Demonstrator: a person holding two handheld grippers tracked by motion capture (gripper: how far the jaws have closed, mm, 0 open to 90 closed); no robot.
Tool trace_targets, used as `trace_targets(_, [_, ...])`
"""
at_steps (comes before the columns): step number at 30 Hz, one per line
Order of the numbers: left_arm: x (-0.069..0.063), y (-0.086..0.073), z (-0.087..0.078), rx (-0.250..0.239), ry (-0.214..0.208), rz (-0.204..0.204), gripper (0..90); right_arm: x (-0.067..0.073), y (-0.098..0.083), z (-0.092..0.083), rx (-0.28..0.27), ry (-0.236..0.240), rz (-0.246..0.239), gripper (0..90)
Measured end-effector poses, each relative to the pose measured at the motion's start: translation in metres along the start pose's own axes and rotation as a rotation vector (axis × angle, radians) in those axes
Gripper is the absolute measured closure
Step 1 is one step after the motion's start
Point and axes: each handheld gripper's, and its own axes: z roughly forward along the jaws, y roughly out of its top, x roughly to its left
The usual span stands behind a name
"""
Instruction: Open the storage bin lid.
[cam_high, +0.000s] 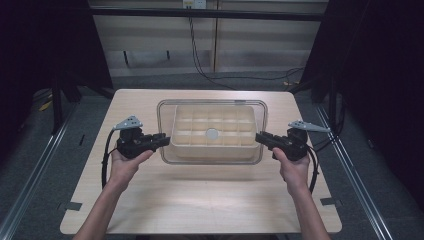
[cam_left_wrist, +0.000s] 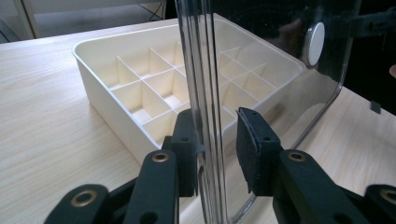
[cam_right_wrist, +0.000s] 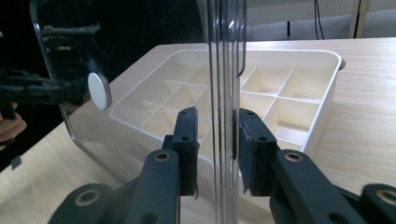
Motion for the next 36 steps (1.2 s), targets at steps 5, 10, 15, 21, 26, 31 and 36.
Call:
trace_targets(5, [-0.005,-0.001,-0.006,-0.001,0.003,0.008,69.7,0.006,0.002,-0.008,-0.002,0.014,-0.019,72.2])
trace_targets(10, [-0.009,-0.003,-0.009,0.013,0.009,0.008,69.7,0.009,-0.002,-0.009,0.013,0.007,-0.028,71.7])
trace_targets(15, [-0.010,-0.008,-0.009,0.027,0.012,0.005,69.5,0.010,-0.008,-0.008,0.020,0.004,-0.024,71.7])
trace_targets(21, [-0.015,-0.013,-0.010,0.055,0.008,0.009,69.2,0.014,-0.012,-0.013,0.038,-0.009,-0.034,71.6])
trace_targets(26, [-0.020,-0.015,-0.015,0.054,0.005,0.016,69.2,0.018,-0.015,-0.019,0.044,0.001,-0.032,71.6])
trace_targets(31, [-0.023,-0.019,-0.016,0.062,0.003,0.015,69.3,0.019,-0.017,-0.021,0.051,-0.002,-0.037,71.5])
trace_targets(36, [-0.026,-0.025,-0.017,0.076,0.005,0.014,69.2,0.021,-0.023,-0.023,0.066,0.007,-0.031,71.4])
